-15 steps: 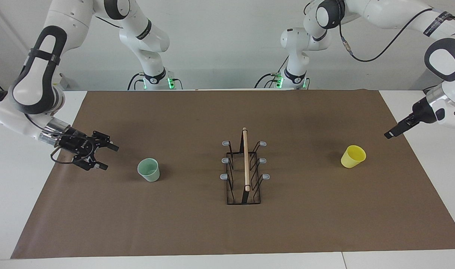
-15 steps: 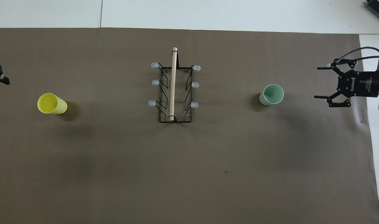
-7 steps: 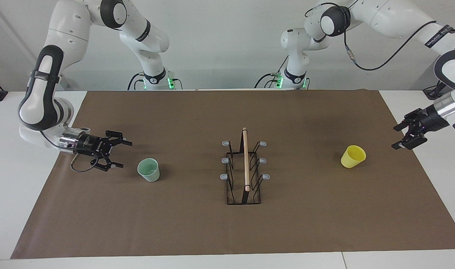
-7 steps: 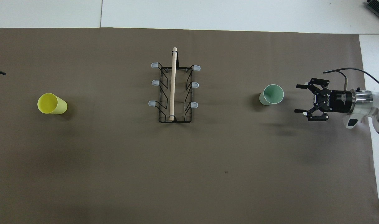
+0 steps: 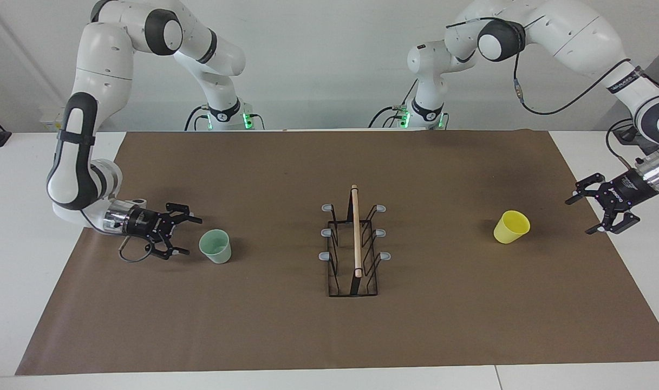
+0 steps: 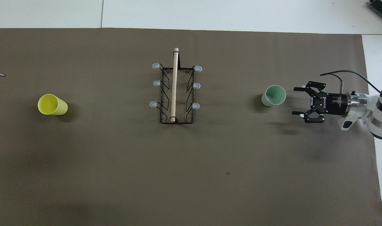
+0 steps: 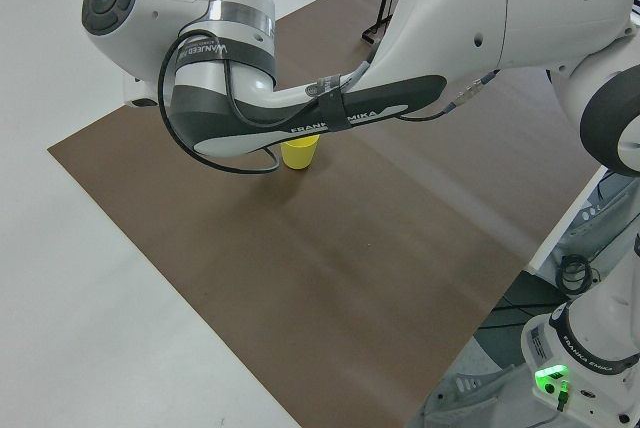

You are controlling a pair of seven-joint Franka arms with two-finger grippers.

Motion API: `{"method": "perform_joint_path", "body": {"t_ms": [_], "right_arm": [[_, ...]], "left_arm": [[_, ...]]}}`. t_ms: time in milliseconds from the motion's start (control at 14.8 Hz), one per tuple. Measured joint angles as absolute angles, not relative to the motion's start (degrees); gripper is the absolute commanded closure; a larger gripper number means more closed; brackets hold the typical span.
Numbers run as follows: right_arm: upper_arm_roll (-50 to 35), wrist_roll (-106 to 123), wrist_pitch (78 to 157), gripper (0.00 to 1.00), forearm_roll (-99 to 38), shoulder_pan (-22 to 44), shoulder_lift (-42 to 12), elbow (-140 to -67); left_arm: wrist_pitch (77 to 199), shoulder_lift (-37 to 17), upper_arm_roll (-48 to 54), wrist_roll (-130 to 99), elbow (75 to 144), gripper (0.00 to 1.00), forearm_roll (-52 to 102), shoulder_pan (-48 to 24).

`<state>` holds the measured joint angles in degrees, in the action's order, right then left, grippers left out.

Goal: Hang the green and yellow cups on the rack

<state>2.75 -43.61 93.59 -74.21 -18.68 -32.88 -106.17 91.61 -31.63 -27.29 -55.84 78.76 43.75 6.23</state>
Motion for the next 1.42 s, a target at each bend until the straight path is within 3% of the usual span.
{"method": "perform_joint_path", "body": {"t_ms": [811, 1216, 1419], "right_arm": [[2.6, -42.22, 98.52, 0.0, -78.18, -14.2, -34.1, -105.59], [2.6, -40.72, 98.86, 0.02, -79.56, -13.85, -35.2, -105.58], [2.59, -40.71, 99.45, 0.14, -79.7, -12.91, -35.2, -105.57]], "left_arm": [[93.85, -31.63, -27.32, -65.77, 80.88, 0.0, 49.13, 6.69], [95.08, -31.64, -27.31, -59.8, 91.13, 0.0, 54.94, 8.06], [95.06, -31.32, -27.32, -52.15, 96.87, 0.0, 59.61, 9.47]]}}
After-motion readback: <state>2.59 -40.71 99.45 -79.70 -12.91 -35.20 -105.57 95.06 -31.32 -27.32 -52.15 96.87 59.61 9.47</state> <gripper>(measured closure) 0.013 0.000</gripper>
